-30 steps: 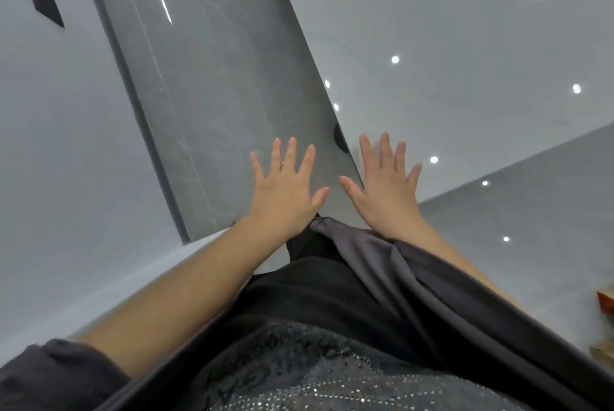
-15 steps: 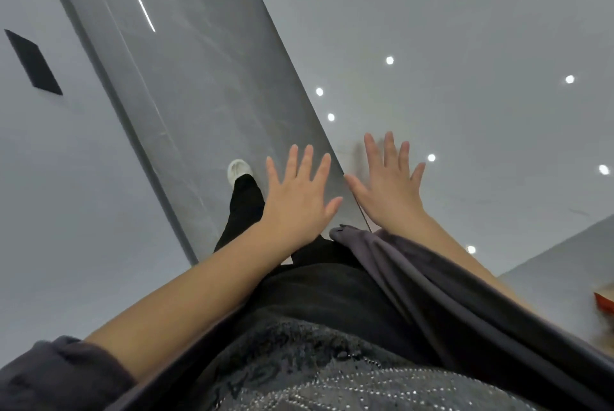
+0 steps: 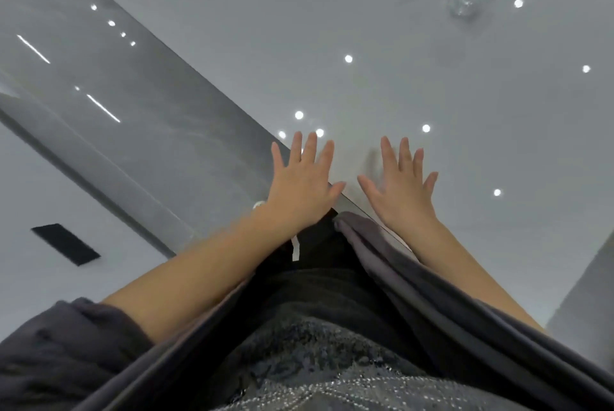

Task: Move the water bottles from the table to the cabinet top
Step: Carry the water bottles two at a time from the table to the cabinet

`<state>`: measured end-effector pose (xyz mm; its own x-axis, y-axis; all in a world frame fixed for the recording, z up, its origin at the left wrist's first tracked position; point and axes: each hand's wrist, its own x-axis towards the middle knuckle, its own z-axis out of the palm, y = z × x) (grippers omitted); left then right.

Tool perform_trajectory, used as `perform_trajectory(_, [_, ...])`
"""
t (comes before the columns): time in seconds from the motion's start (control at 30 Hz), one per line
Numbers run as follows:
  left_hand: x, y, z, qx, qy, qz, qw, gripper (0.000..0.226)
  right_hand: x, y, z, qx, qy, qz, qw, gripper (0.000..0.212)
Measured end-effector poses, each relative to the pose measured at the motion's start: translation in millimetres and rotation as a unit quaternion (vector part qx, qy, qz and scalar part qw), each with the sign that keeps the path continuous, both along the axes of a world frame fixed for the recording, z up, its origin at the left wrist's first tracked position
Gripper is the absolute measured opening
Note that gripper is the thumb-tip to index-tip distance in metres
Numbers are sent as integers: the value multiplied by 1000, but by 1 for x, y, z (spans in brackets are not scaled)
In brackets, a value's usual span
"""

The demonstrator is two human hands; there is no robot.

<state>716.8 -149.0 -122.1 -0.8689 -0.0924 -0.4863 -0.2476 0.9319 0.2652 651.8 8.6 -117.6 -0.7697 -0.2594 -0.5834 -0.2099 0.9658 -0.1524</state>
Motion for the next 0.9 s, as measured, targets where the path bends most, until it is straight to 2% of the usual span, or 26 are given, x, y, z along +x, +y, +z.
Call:
perform_trajectory(0.3, [-99, -38, -8, -22, -24, -139, 990, 74, -60, -29, -10, -4, -16, -141, 990, 75])
perform_trajectory(0.43, [-141, -57, -12, -20, -27, -154, 987, 74, -95, -47, -11, 0, -13, -167, 986, 75])
perform_trajectory(0.6, [-198, -82, -22, 20, -32, -157, 987, 72, -143, -67, -10, -10, 0, -252, 968, 76])
perform_trajectory(0.73, [-260, -103, -28, 36, 6, -221, 974, 71, -187, -82, -10, -79, 17, -376, 923, 82])
perform_trajectory(0.9, [-342, -113, -43, 46, 62, -252, 965, 75, -241, -92, -21, -240, 71, -526, 813, 95])
